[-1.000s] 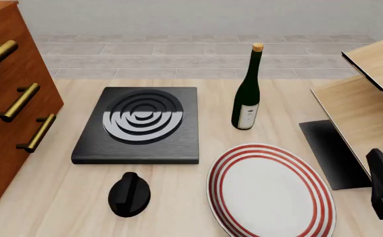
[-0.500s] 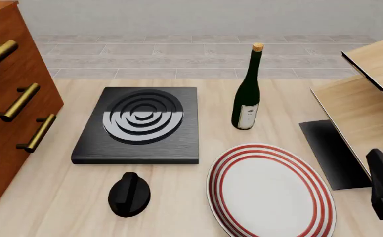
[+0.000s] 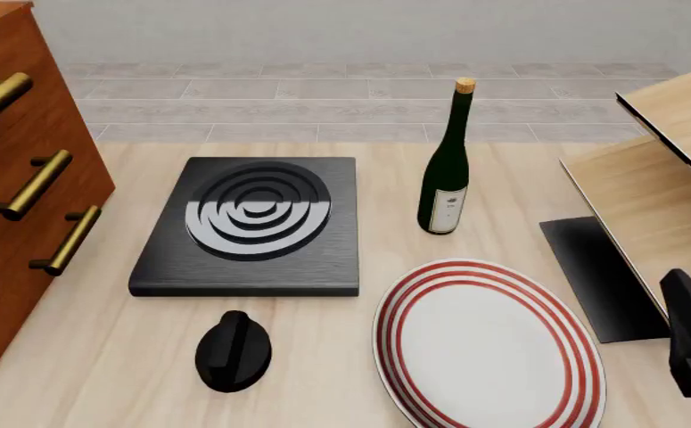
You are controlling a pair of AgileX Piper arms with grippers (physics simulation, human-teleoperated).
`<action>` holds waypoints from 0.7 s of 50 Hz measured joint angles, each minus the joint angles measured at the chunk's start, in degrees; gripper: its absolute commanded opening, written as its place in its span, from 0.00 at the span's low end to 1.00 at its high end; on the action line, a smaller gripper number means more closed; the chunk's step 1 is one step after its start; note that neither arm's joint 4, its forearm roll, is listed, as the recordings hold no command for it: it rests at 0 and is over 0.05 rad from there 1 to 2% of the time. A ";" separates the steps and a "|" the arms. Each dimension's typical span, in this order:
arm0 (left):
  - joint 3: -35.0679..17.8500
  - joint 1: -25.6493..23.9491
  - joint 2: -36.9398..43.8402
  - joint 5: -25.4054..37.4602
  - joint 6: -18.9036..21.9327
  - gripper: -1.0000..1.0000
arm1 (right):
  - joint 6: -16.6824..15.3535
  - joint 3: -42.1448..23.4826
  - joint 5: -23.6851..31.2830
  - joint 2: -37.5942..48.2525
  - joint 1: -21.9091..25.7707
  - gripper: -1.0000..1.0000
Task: Put the bowl on the top of the cabinet.
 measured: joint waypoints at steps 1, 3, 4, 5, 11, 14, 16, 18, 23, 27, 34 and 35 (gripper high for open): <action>-0.27 -0.02 -0.21 0.16 -0.06 1.00 | -0.01 0.00 0.01 0.00 0.00 1.00; -0.79 -0.05 -0.65 0.51 -0.20 1.00 | -0.04 0.00 0.03 0.00 0.02 1.00; -1.05 -0.06 -0.89 0.67 -0.27 1.00 | -0.06 0.00 0.04 0.00 0.03 1.00; -1.27 -0.09 -1.14 0.84 -0.34 1.00 | -0.08 0.00 0.05 0.00 0.04 1.00; -2.45 -0.43 -2.77 1.85 -0.78 1.00 | -0.19 0.00 0.10 0.00 0.11 1.00; -3.01 -0.68 -3.81 2.39 -1.03 1.00 | -0.24 0.00 0.11 0.00 0.15 1.00; -3.34 -0.88 -4.60 2.73 -1.22 1.00 | -0.26 0.00 0.11 0.00 0.16 1.00; -3.57 -1.00 -5.48 3.03 -1.41 1.00 | -0.26 0.00 0.10 0.00 0.16 1.00; -3.86 -1.09 -7.96 3.61 -1.91 1.00 | -0.26 0.00 0.08 0.00 0.16 1.00; -3.98 -1.03 -9.90 3.92 -2.32 1.00 | -0.23 0.00 0.06 0.00 0.16 1.00; -4.11 -0.98 -13.21 4.23 -2.88 1.00 | -0.13 0.00 0.02 0.00 0.15 1.00; -4.07 -0.99 -13.65 4.26 -2.93 1.00 | -0.12 0.00 0.01 0.00 0.14 1.00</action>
